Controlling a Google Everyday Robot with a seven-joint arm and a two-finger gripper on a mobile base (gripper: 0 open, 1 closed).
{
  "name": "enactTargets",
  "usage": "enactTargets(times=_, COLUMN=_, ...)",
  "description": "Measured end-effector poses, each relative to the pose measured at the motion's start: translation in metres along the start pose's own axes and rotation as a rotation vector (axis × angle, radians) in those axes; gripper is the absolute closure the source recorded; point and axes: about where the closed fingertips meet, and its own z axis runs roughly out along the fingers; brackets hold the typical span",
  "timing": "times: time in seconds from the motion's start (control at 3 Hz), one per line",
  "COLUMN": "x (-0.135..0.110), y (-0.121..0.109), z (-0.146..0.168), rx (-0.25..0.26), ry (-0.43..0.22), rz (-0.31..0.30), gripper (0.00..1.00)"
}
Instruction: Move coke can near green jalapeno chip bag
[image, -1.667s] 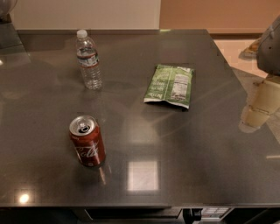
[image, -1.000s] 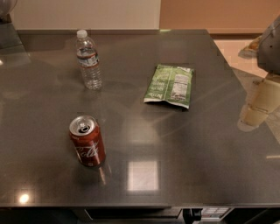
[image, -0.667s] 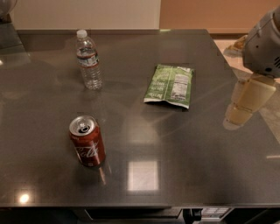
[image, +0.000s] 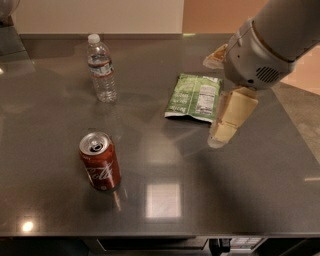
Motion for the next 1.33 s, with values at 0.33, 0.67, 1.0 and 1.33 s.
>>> enactTargets(times=0.33, x=-0.036, y=0.008, z=0.027, rx=-0.060, ry=-0.059, rz=-0.062, gripper=0.00)
enactTargets(times=0.67, x=-0.071, y=0.020, z=0.055, rx=-0.114, ry=-0.093, rz=-0.124, gripper=0.00)
enactTargets(times=1.0, x=-0.100, y=0.033, z=0.080, rx=-0.162, ry=-0.111, rz=-0.171, gripper=0.00)
enactTargets(times=1.33, x=-0.126, y=0.049, z=0.103, rx=-0.221, ry=-0.128, rz=-0.216, gripper=0.00)
